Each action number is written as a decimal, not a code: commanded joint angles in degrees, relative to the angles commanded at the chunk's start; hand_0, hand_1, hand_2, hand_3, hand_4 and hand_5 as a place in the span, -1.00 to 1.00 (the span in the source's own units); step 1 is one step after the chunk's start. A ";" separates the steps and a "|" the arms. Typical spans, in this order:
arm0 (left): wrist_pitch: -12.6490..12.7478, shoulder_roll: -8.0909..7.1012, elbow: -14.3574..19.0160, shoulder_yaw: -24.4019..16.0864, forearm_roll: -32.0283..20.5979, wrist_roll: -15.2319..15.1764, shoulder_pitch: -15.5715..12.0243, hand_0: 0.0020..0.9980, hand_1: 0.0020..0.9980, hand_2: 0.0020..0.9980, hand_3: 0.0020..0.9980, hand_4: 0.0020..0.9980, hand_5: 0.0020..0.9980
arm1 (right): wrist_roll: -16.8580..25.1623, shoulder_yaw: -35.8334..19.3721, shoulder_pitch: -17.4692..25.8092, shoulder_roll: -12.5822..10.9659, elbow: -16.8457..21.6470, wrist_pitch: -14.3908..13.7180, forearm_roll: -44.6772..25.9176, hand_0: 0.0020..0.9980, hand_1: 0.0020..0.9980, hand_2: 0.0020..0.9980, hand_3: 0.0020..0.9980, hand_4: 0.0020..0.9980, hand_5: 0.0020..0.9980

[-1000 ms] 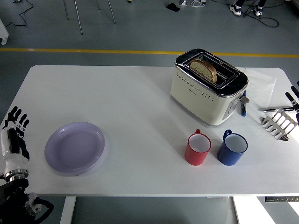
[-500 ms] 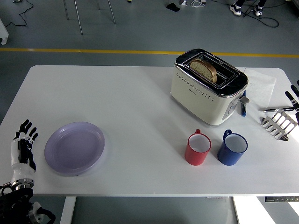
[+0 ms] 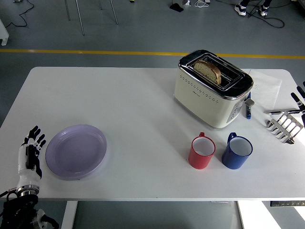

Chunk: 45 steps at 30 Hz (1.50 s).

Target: Push plate across desktop,pick up the break from the machine,place the break in the plate

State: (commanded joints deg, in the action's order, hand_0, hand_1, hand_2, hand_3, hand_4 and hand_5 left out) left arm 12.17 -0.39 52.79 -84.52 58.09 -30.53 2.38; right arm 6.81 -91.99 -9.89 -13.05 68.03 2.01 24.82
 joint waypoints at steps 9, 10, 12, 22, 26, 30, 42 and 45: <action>-0.44 -0.70 -0.99 1.85 -0.06 0.10 0.62 0.69 0.76 0.88 0.79 0.21 1.00 | 0.02 0.05 -0.26 0.02 0.02 0.05 0.01 0.56 0.41 0.40 0.32 0.00 0.08; -0.45 -0.73 -1.05 1.98 -0.09 0.09 0.70 0.69 0.76 0.88 0.79 0.21 1.00 | 0.02 0.07 -0.26 0.03 0.02 0.05 0.01 0.56 0.40 0.40 0.32 0.00 0.08; -0.46 -0.76 -1.12 2.24 -0.13 0.08 0.84 0.69 0.76 0.88 0.79 0.21 1.00 | 0.02 0.11 -0.28 0.02 -0.01 0.05 0.02 0.56 0.40 0.40 0.32 0.00 0.08; -0.77 -1.59 -1.19 5.82 -1.20 0.15 1.01 0.68 0.75 0.88 0.79 0.20 1.00 | 0.03 0.00 -0.32 0.02 0.03 0.09 -0.04 0.55 0.40 0.39 0.32 -0.01 0.07; -0.84 -1.82 -1.13 7.44 -1.87 0.09 0.96 0.68 0.75 0.88 0.79 0.20 1.00 | 0.07 -0.10 -0.33 0.03 0.04 0.10 -0.03 0.55 0.40 0.39 0.32 -0.01 0.07; -0.84 -1.89 -0.94 8.73 -2.30 0.00 1.03 0.68 0.76 0.88 0.79 0.21 1.00 | 0.09 -0.11 -0.29 0.02 0.04 0.11 -0.05 0.55 0.40 0.39 0.32 -0.01 0.07; -0.77 -2.22 -0.17 12.22 -3.92 -0.25 1.82 0.68 0.75 0.88 0.78 0.20 1.00 | 0.11 0.06 -0.37 0.08 0.05 0.21 -0.03 0.55 0.40 0.39 0.32 -0.01 0.07; -0.85 -2.26 -0.39 13.07 -4.30 -0.22 2.06 0.68 0.75 0.88 0.78 0.20 1.00 | 0.10 -0.01 -0.37 0.04 0.05 0.21 -0.01 0.55 0.40 0.39 0.32 -0.01 0.07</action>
State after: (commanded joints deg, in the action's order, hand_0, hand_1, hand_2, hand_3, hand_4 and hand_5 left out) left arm 11.32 -2.65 52.40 -71.45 53.79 -30.75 4.44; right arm 6.91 -92.00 -10.26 -13.00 68.08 2.22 24.80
